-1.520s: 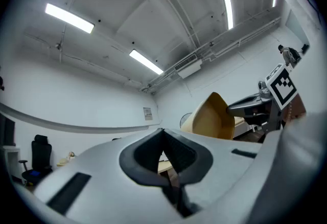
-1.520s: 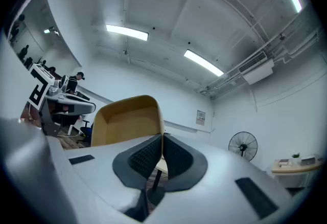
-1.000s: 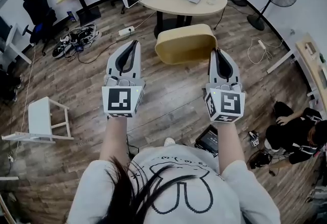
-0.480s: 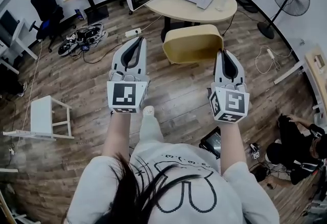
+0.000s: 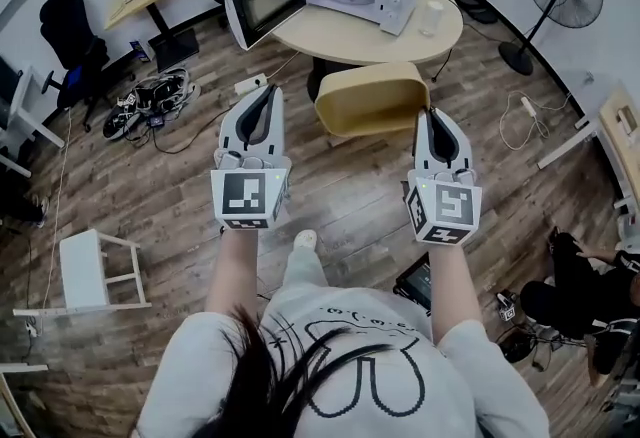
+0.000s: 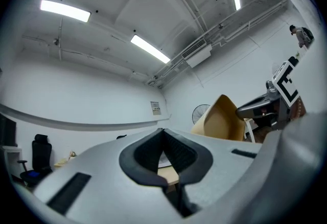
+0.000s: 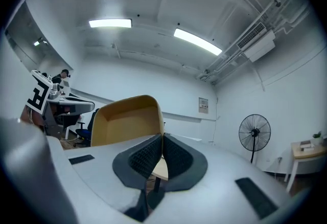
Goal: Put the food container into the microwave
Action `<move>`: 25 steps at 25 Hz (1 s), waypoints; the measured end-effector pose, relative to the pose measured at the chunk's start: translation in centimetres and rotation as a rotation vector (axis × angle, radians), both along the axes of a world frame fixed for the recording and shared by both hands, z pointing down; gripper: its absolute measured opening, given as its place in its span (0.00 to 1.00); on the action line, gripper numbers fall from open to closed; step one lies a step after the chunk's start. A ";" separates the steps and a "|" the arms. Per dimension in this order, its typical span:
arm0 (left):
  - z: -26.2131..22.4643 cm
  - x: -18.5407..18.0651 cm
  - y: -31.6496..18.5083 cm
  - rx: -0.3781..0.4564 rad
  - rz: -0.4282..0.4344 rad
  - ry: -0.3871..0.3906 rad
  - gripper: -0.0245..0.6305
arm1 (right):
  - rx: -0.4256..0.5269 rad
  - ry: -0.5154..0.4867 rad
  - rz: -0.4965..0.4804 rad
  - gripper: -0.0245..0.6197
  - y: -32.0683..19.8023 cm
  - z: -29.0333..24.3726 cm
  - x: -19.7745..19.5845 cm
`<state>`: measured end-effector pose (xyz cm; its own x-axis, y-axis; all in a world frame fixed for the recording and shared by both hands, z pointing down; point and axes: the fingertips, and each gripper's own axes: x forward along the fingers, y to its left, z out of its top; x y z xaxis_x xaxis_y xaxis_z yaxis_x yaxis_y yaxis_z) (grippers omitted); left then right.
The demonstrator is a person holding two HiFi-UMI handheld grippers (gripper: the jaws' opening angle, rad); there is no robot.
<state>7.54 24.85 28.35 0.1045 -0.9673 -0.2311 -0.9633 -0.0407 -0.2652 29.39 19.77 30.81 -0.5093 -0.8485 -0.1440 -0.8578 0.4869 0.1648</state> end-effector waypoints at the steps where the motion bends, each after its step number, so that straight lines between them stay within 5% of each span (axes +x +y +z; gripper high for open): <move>1: -0.2 -1.0 -1.5 0.002 0.003 0.003 0.05 | -0.004 -0.003 0.006 0.09 -1.4 -0.2 -0.8; 15: -1.1 -13.2 -21.4 -0.001 0.080 0.017 0.05 | -0.053 -0.019 0.092 0.09 -19.5 -0.6 -12.2; 25: 0.0 -16.9 -27.7 -0.027 0.109 0.025 0.05 | -0.085 -0.018 0.137 0.09 -25.4 0.1 -15.6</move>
